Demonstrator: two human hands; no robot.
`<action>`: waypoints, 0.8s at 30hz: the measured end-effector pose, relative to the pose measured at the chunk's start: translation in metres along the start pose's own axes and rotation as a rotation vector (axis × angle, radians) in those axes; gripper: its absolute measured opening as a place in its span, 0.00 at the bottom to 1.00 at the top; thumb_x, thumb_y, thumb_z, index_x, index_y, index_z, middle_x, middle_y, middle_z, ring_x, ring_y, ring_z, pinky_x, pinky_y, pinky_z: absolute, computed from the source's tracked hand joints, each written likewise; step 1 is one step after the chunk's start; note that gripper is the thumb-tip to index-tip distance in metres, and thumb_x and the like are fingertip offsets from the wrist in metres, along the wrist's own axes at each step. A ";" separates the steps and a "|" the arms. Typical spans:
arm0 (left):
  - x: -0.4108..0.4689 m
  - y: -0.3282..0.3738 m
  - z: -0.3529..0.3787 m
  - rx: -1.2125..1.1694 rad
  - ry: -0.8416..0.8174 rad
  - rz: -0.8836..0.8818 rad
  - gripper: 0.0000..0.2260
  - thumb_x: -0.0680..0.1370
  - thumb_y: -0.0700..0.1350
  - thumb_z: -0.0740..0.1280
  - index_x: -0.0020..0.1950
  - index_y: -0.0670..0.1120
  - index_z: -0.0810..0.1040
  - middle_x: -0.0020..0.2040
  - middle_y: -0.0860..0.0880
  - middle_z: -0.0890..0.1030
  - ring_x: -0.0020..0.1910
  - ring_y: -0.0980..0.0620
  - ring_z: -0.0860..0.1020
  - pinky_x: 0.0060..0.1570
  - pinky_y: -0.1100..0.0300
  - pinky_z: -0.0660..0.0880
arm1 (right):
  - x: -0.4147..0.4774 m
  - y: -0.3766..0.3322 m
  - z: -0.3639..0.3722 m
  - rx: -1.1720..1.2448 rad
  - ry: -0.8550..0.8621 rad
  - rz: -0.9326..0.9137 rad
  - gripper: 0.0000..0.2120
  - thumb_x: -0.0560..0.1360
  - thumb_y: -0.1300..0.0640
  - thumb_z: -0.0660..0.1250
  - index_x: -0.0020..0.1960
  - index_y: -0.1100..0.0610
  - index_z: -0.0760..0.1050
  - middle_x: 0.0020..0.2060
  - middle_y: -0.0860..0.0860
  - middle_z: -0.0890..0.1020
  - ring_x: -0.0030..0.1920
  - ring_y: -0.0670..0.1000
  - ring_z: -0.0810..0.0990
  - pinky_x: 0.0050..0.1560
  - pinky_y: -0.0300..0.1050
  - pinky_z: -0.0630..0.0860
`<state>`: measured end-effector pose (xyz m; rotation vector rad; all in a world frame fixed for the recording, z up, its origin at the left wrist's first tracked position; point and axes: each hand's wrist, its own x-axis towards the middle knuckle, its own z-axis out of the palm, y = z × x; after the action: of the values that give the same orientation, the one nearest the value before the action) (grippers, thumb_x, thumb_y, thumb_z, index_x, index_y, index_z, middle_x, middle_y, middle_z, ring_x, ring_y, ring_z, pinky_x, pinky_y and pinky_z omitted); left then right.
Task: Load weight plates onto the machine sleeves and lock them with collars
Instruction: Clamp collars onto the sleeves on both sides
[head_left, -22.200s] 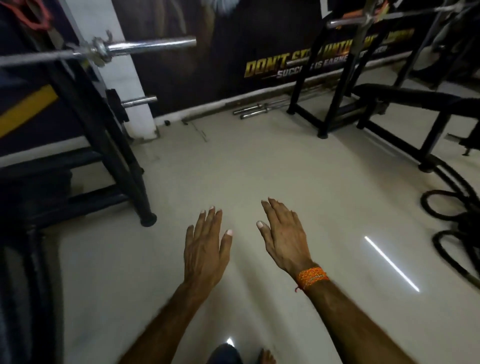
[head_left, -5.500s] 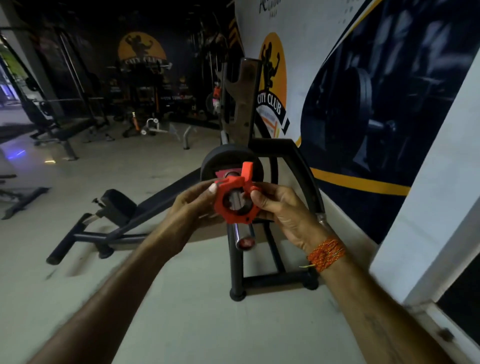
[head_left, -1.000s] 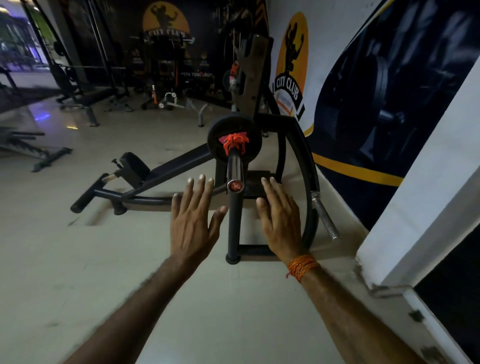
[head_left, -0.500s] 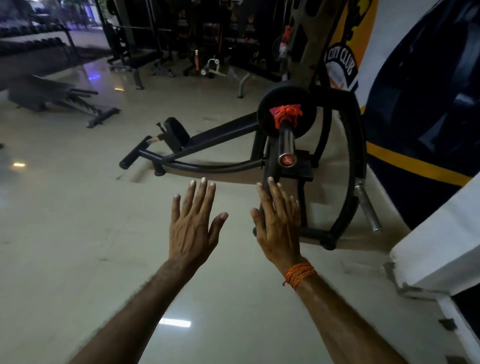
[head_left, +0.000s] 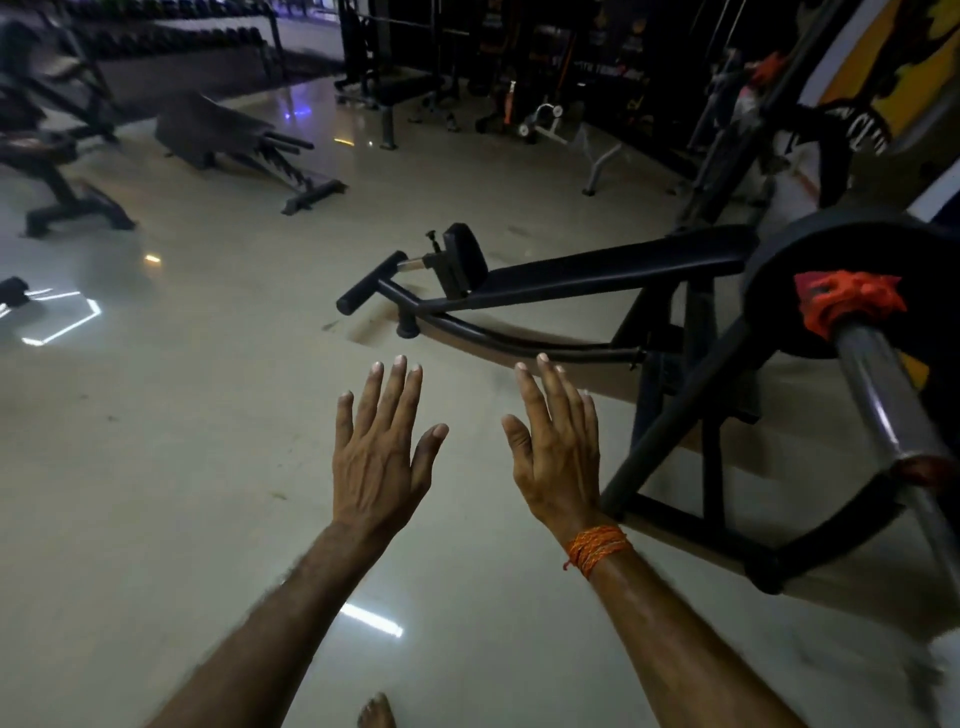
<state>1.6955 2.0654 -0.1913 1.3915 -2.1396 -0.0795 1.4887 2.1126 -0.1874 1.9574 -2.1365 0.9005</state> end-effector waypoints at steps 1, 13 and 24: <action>0.017 -0.020 0.001 0.000 -0.009 -0.017 0.32 0.83 0.65 0.45 0.83 0.50 0.54 0.84 0.49 0.54 0.83 0.49 0.49 0.80 0.40 0.52 | 0.020 -0.008 0.016 0.008 -0.002 0.004 0.28 0.85 0.41 0.50 0.82 0.49 0.59 0.83 0.53 0.59 0.82 0.55 0.58 0.79 0.66 0.57; 0.218 -0.242 -0.003 0.144 0.033 -0.112 0.30 0.84 0.62 0.49 0.83 0.50 0.53 0.84 0.51 0.52 0.83 0.49 0.49 0.79 0.40 0.54 | 0.259 -0.119 0.194 0.094 -0.034 -0.072 0.28 0.86 0.41 0.49 0.83 0.49 0.56 0.83 0.52 0.57 0.83 0.54 0.53 0.81 0.60 0.46; 0.431 -0.424 0.026 0.253 0.045 -0.233 0.30 0.84 0.62 0.48 0.83 0.50 0.53 0.84 0.51 0.54 0.83 0.50 0.50 0.79 0.42 0.54 | 0.515 -0.164 0.370 0.163 -0.081 -0.159 0.28 0.86 0.43 0.49 0.83 0.50 0.57 0.83 0.53 0.59 0.83 0.56 0.56 0.81 0.63 0.50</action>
<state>1.9056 1.4980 -0.1739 1.7670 -1.9948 0.1365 1.6713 1.4837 -0.1977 2.2413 -1.9680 1.0107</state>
